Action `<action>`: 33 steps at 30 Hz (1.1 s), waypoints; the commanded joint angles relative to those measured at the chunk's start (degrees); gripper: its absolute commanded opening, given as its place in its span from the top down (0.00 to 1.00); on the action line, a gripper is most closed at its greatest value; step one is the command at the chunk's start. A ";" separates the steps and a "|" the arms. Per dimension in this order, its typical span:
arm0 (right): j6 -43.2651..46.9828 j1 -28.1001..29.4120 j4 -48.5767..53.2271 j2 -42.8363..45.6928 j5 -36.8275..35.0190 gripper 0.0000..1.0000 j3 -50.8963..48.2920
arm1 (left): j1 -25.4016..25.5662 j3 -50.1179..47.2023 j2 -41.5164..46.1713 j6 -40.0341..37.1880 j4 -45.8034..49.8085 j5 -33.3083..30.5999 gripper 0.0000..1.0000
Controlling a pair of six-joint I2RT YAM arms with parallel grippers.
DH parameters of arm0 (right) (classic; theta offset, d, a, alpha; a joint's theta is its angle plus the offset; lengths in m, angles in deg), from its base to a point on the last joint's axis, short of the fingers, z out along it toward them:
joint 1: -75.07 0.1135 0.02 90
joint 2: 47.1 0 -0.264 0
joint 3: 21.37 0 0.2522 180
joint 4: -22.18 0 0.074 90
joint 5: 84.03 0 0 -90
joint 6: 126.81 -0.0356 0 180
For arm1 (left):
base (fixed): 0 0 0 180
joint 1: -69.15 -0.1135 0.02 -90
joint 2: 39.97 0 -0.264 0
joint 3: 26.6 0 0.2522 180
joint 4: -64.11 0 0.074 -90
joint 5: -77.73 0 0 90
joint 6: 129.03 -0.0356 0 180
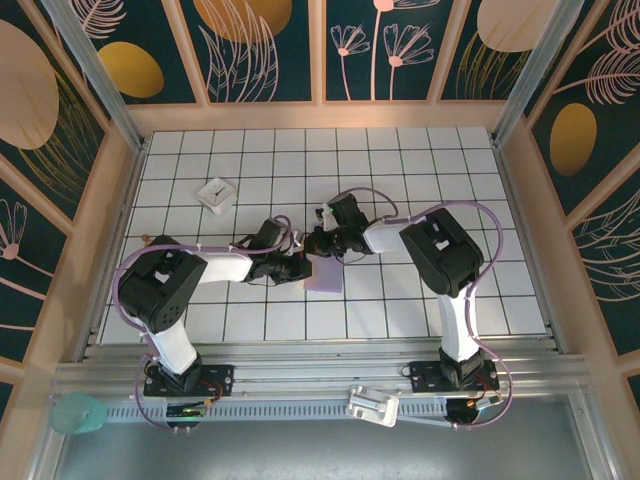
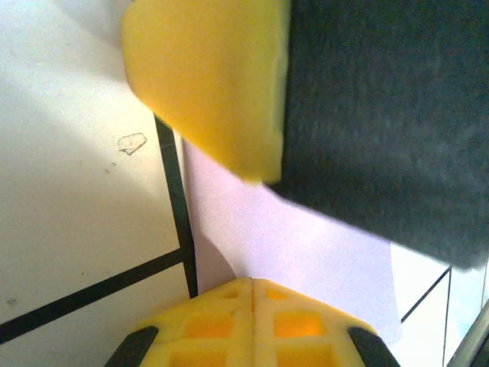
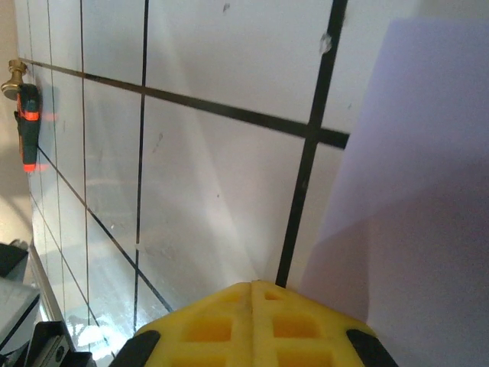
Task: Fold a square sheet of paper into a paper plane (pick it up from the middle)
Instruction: First fold in half a square sheet of paper at the center of the table.
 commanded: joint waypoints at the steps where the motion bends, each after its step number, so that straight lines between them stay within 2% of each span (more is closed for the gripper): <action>1: 2.34 -2.06 1.87 -2.12 -3.39 1.00 2.04 | -0.45 -4.02 -3.87 -3.61 14.81 -5.34 1.00; 33: 2.60 -6.95 9.23 -9.48 -11.45 1.00 12.59 | -0.17 -7.71 -5.87 -8.87 18.38 -7.90 1.00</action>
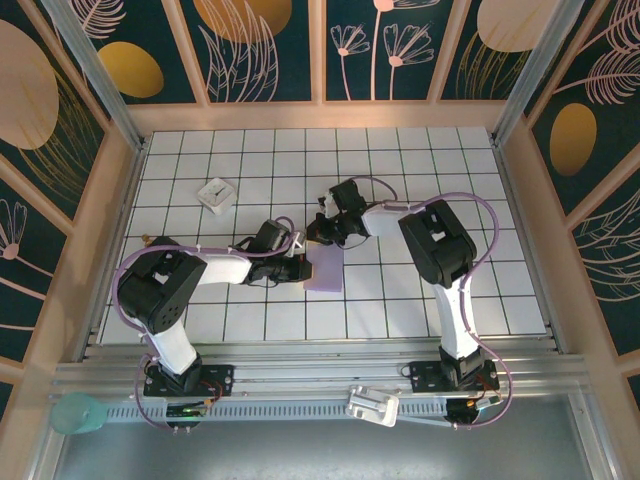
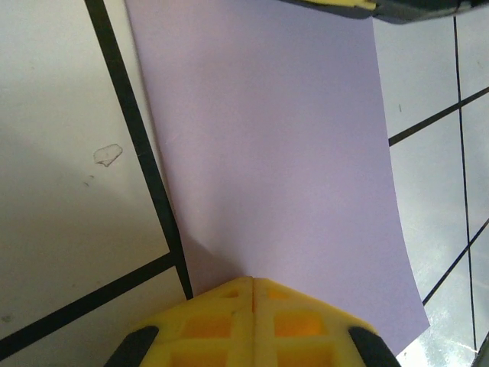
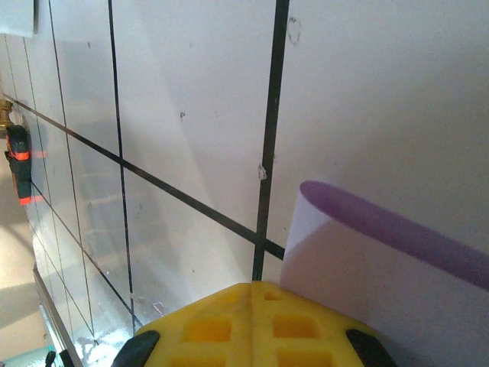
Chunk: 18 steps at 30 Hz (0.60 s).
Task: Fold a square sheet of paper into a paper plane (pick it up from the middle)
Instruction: First fold in half a square sheet of paper at the center of the table.
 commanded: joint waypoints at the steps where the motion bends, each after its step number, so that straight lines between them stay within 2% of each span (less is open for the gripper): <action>1: 1.69 -3.72 -1.72 -4.22 -12.73 1.00 1.58 | -0.19 -5.90 -5.92 -2.46 20.38 -7.63 1.00; 18: 0.41 -5.41 -1.41 -6.79 -14.60 1.00 4.74 | -0.02 -6.28 -6.34 -2.61 19.67 -7.72 1.00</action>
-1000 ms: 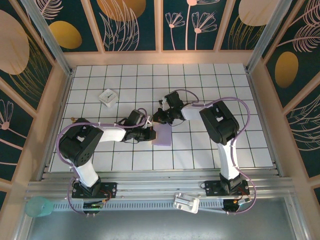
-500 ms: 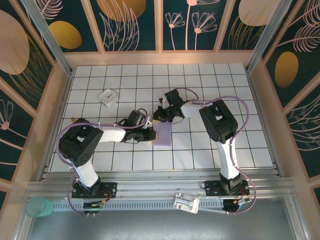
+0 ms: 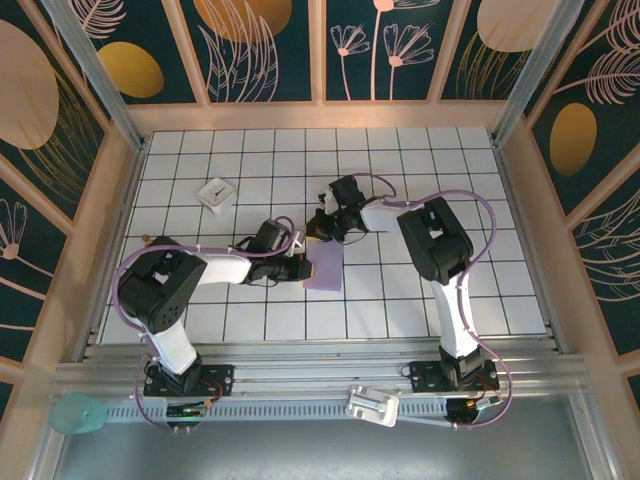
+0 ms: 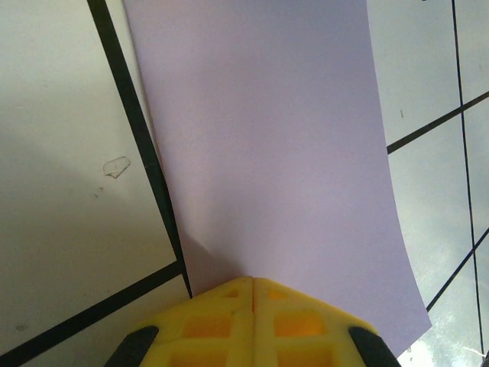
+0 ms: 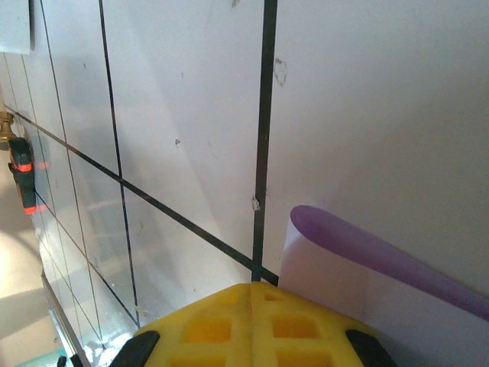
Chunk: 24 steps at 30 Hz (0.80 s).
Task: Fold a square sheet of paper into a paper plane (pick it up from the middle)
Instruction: First fold in half a square sheet of paper at the center of the table.
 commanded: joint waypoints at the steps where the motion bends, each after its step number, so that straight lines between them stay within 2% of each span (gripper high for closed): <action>1: 0.99 -4.91 -4.32 -4.96 -15.32 1.00 1.36 | -0.04 -6.32 -6.16 -1.92 20.05 -7.22 1.00; 24: 0.71 -6.75 -1.95 -8.01 -16.71 1.00 6.91 | -0.02 -6.58 -6.87 -2.47 19.25 -6.60 1.00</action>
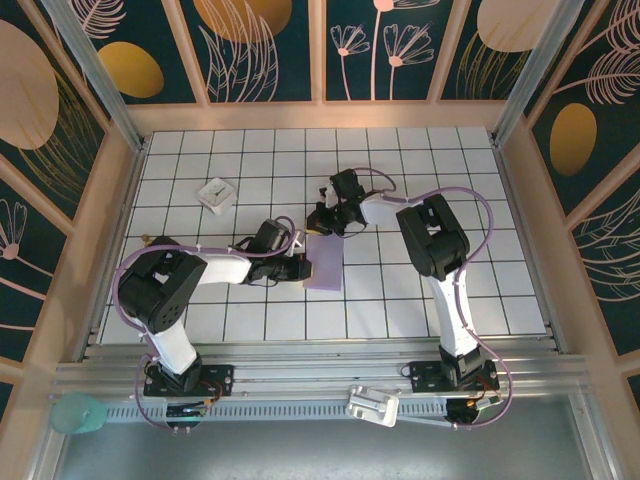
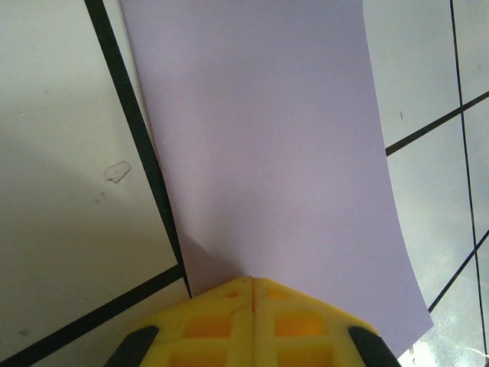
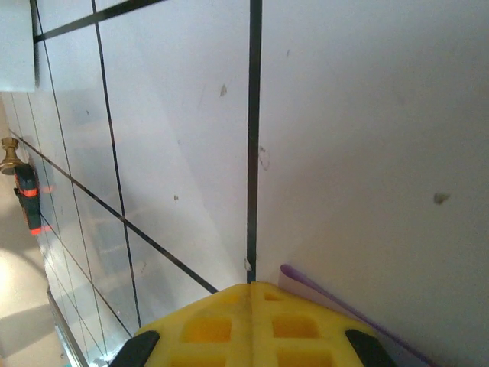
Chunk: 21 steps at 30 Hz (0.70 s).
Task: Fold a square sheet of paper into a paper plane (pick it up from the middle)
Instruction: First fold in half a square sheet of paper at the center of the table.
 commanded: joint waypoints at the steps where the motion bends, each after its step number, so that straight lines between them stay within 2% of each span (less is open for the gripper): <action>1: 0.95 -5.37 -4.82 -4.99 -16.81 1.00 1.48 | -0.03 -6.43 -6.73 -1.94 19.80 -6.52 1.00; 16: 1.31 -6.48 -1.47 -8.16 -18.44 1.00 7.21 | 0.01 -6.28 -6.79 -2.30 19.80 -6.43 1.00; 21: 2.80 -8.26 -2.22 -6.01 -14.98 1.00 8.65 | 0.08 -5.45 -6.48 -2.06 19.98 -6.51 1.00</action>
